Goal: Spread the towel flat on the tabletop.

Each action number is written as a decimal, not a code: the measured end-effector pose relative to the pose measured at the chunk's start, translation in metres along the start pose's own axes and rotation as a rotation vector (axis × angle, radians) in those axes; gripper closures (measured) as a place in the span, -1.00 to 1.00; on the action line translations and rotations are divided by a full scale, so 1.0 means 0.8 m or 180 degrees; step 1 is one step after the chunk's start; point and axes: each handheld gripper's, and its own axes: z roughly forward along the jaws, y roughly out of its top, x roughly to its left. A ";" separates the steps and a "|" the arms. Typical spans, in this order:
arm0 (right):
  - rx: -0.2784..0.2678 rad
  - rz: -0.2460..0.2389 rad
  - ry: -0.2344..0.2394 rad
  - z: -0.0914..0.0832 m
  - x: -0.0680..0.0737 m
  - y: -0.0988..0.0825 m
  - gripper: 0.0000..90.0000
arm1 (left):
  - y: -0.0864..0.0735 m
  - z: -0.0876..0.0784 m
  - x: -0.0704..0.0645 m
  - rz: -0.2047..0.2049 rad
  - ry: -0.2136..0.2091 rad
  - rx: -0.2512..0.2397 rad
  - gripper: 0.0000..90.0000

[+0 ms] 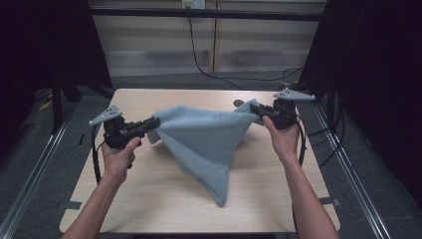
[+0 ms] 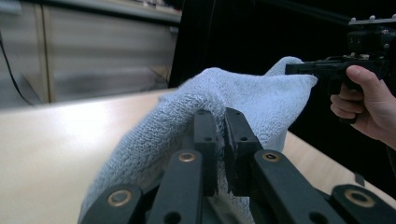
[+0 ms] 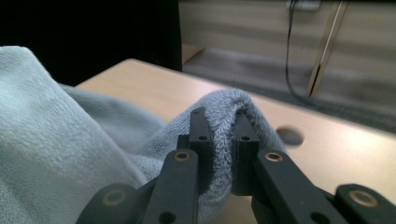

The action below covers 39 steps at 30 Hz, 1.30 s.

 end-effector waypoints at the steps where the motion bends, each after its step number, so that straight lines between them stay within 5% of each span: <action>1: -0.0072 -0.0038 -0.0014 -0.004 0.002 0.012 0.84 | 0.018 -0.005 -0.005 0.0084 0.0035 -0.0095 0.89; 5: -0.0312 -0.0147 -0.0065 -0.021 0.011 0.042 0.84 | 0.037 -0.013 -0.012 0.0157 0.0061 -0.0254 0.89; 6: -0.0460 -0.0150 -0.0051 -0.033 0.016 0.053 0.84 | 0.045 -0.020 -0.020 0.0276 0.0084 -0.0306 0.89; 10: -0.0523 -0.0176 -0.0039 -0.057 0.028 0.045 0.84 | 0.021 -0.029 -0.035 0.0388 0.0029 -0.0174 0.89; 13: -0.0361 -0.0142 -0.0015 -0.068 0.036 0.002 0.84 | -0.020 -0.032 -0.038 0.0433 -0.0052 0.0082 0.87; 14: -0.0361 -0.0142 -0.0015 -0.068 0.036 0.002 0.84 | -0.020 -0.032 -0.038 0.0433 -0.0052 0.0082 0.87; 15: -0.0100 -0.0123 -0.0012 -0.066 0.039 -0.049 0.84 | -0.062 -0.028 -0.036 0.0349 -0.0120 0.0386 0.87; 20: 0.0436 0.0096 0.0033 -0.067 0.052 -0.168 0.83 | -0.124 -0.028 -0.041 0.0188 -0.0247 0.0818 0.85; 25: 0.0781 0.0031 0.0043 -0.087 0.066 -0.206 0.69 | -0.150 -0.042 -0.063 0.0255 -0.0464 0.1063 0.72; 33: 0.0758 0.0165 -0.0031 -0.136 0.069 -0.210 0.28 | -0.132 -0.067 -0.057 0.0144 -0.0484 0.0802 0.45; 38: 0.0725 0.0187 -0.0078 -0.130 0.051 -0.204 0.29 | -0.113 -0.045 -0.030 0.0149 -0.0232 0.0720 0.39; 39: 0.0685 0.0215 -0.0071 -0.127 0.048 -0.200 0.29 | -0.109 -0.023 -0.019 0.0205 -0.0167 0.0838 0.37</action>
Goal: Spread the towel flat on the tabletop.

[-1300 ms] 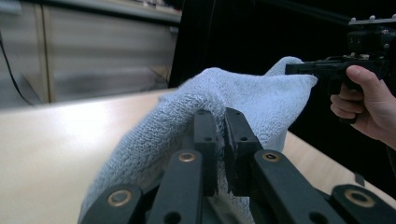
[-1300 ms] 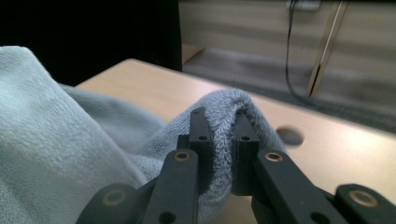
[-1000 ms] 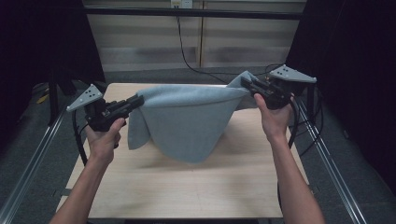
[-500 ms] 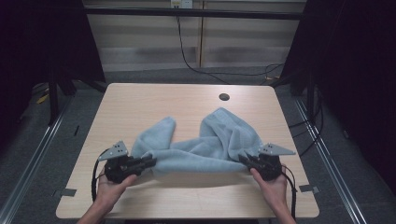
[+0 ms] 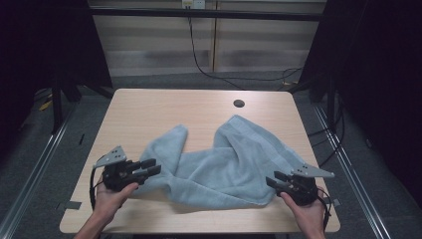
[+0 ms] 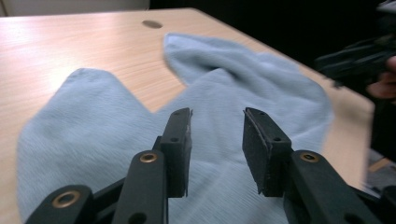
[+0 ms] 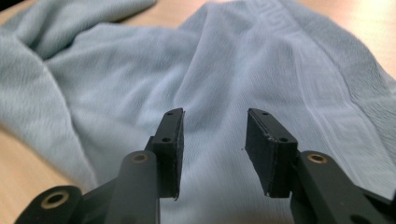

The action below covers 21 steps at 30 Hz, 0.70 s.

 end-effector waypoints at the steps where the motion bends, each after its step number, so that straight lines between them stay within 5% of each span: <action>1: -0.0023 0.0003 0.0016 0.002 -0.002 0.003 0.30 | 0.003 0.012 0.005 0.0012 0.0067 0.0023 0.37; 3: -0.0010 -0.0029 0.0027 0.014 -0.006 0.013 0.32 | 0.006 0.029 0.014 0.0000 0.0065 0.0150 0.36; 5: 0.0030 -0.0016 0.0065 0.031 -0.013 0.017 0.33 | 0.002 0.072 0.027 0.0094 0.0270 0.0433 0.36; 7: 0.0100 -0.0004 0.0062 0.050 -0.018 0.017 0.33 | -0.010 0.097 0.033 0.0048 0.0272 0.0687 0.38; 9: 0.0254 -0.0027 0.0000 0.071 -0.022 0.013 0.33 | -0.021 0.106 0.029 0.0174 0.0310 0.0853 0.39; 10: 0.0304 -0.0063 -0.0054 0.076 -0.024 0.011 0.32 | -0.025 0.103 0.026 0.0286 0.0300 0.0881 0.39; 13: 0.0531 -0.0093 -0.0239 0.084 -0.033 -0.002 0.28 | -0.033 0.087 0.021 0.0295 0.0329 0.0972 0.39; 15: 0.0551 -0.0040 -0.0220 0.081 -0.041 -0.012 0.26 | -0.046 0.073 0.020 0.0351 0.0336 0.0929 0.39; 21: 0.0531 0.0029 -0.0305 0.071 -0.049 -0.018 0.24 | -0.065 0.032 0.009 0.0185 0.0278 0.0904 0.36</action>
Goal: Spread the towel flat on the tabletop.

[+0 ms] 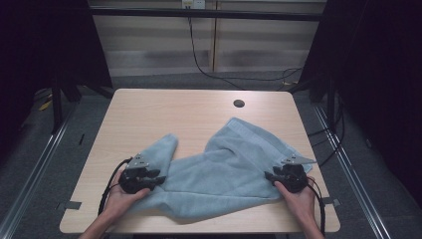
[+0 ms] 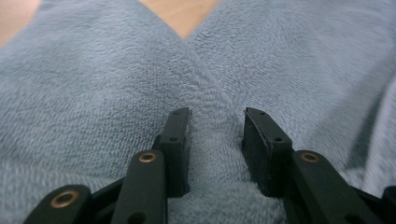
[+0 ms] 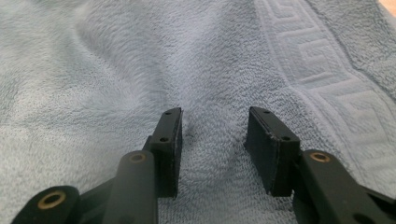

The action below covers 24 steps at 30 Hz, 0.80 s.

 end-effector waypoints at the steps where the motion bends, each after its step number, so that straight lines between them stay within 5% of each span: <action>1: 0.0005 -0.0004 -0.0019 0.001 0.000 0.001 0.23 | -0.003 -0.006 -0.005 0.0005 -0.0085 0.0004 0.35; 5: -0.0028 -0.0047 -0.0069 0.019 -0.005 0.016 0.19 | 0.004 -0.019 -0.013 -0.0002 -0.0276 -0.0107 0.28; 11: -0.0116 0.0000 0.0032 0.063 -0.021 0.054 0.15 | 0.032 -0.014 -0.001 -0.0066 -0.0265 -0.0288 0.26; 15: -0.0235 0.0081 0.0074 0.099 -0.019 0.082 0.03 | 0.040 -0.001 0.007 -0.0132 -0.0218 -0.0261 0.24; 17: -0.0233 0.0059 0.0070 0.105 -0.017 0.087 0.03 | 0.041 0.003 0.007 -0.0093 -0.0176 -0.0221 0.24; 18: -0.0183 -0.0017 0.0028 0.121 -0.007 0.102 -0.06 | 0.039 0.013 0.009 0.0035 -0.0029 -0.0127 0.24; 21: -0.0056 -0.0153 0.0005 0.132 0.006 0.117 -0.11 | 0.025 0.022 0.015 -0.0042 -0.0031 -0.0050 0.32; 24: -0.0144 -0.0182 0.0110 0.125 0.016 0.118 -0.07 | 0.019 0.016 0.009 -0.0041 -0.0008 -0.0026 0.33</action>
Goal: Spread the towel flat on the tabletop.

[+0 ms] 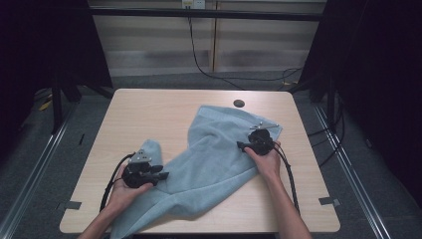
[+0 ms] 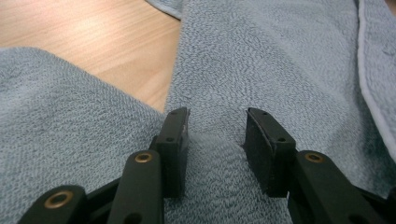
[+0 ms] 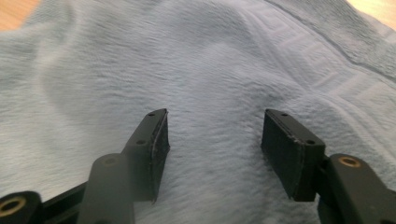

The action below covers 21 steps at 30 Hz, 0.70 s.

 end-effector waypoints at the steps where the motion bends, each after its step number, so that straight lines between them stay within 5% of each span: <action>1: 0.0007 -0.0017 -0.0002 -0.005 0.006 -0.001 -0.07 | -0.002 -0.001 -0.002 -0.0015 -0.0009 -0.0009 0.33; 5: 0.0067 -0.0147 0.0105 -0.024 0.024 -0.006 -0.08 | -0.010 -0.009 -0.012 -0.0005 -0.0095 0.0039 0.33; 7: 0.0120 -0.0307 0.0195 -0.051 0.044 -0.023 -0.07 | -0.017 -0.018 -0.021 -0.0026 -0.0156 0.0078 0.30; 11: 0.0114 -0.0260 0.0333 -0.080 0.054 -0.045 -0.06 | -0.025 -0.025 -0.030 -0.0059 -0.0218 0.0079 0.28; 12: 0.0218 -0.0348 0.0291 -0.097 0.060 -0.064 -0.05 | -0.025 -0.028 -0.032 -0.0050 -0.0236 0.0071 0.28; 18: 0.0299 -0.0290 0.0335 -0.109 0.054 -0.094 0.02 | -0.007 -0.036 -0.024 -0.0108 -0.0327 -0.0127 0.26; 21: 0.0309 -0.0330 0.0176 -0.100 0.043 -0.086 0.10 | 0.000 -0.038 -0.016 -0.0144 -0.0297 -0.0205 0.26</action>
